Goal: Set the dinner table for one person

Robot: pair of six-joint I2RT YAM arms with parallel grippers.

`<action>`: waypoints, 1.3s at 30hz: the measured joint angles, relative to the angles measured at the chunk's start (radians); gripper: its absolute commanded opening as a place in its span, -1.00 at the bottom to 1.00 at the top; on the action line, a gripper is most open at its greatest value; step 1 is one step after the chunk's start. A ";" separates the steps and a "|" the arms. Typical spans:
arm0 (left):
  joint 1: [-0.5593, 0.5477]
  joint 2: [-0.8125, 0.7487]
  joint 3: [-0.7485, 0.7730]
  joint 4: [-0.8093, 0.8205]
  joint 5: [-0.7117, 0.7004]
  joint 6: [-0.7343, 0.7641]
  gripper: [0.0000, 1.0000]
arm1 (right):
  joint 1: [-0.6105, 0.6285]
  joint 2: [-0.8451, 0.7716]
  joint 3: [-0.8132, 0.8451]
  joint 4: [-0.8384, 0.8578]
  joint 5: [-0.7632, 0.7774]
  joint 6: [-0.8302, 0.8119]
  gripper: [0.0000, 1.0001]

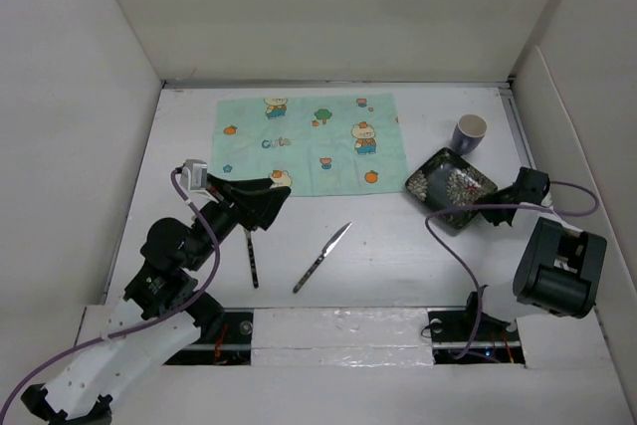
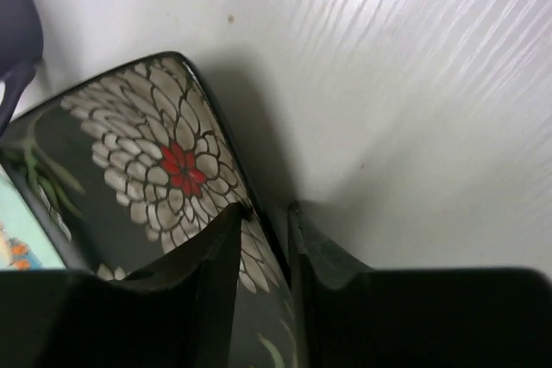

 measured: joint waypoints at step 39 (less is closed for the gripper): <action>-0.008 0.161 0.257 -0.275 -0.180 0.074 0.39 | 0.701 0.067 0.579 -0.062 -0.329 -0.145 -1.00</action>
